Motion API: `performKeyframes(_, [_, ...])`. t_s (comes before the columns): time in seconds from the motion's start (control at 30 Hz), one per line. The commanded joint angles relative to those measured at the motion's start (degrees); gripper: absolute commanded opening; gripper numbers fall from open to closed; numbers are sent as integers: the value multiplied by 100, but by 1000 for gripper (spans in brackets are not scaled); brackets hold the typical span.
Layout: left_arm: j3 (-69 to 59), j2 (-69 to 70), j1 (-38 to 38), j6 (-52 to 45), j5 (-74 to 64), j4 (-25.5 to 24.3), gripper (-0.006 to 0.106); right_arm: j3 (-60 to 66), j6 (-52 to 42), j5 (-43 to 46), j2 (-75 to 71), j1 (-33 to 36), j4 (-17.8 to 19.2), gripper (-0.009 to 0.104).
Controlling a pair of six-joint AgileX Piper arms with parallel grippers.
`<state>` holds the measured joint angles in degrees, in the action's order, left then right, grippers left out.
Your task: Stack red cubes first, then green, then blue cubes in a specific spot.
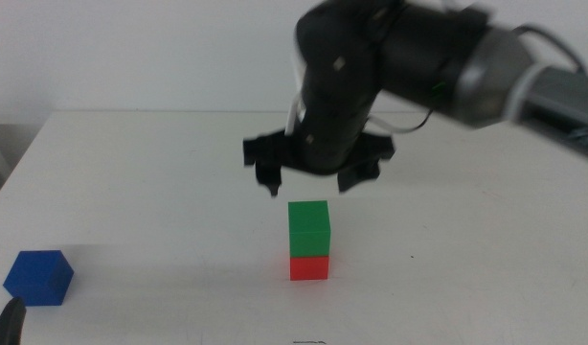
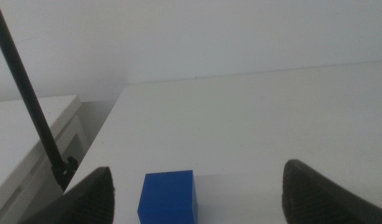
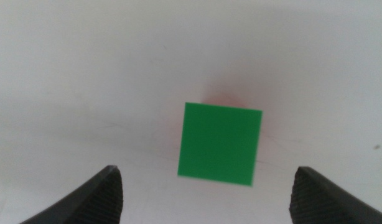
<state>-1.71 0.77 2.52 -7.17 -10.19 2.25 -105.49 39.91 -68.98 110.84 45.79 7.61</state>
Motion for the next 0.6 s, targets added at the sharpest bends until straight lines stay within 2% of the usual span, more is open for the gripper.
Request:
performKeyframes(0.0, [21, 116, -8, 55, 478, 83, 91, -119, -373, 58, -696, -39, 167, 86])
performKeyframes(0.13, [21, 116, -8, 55, 478, 83, 91, 275, -1113, 247, -1364, -240, 7, 86])
performKeyframes(0.3, [21, 116, -8, 55, 478, 83, 91, 1677, -1949, 1179, -2694, -628, -293, 86])
performKeyframes(0.57, [21, 116, -8, 55, 478, 83, 91, 3395, -3482, 2023, -4814, -1291, -609, 86])
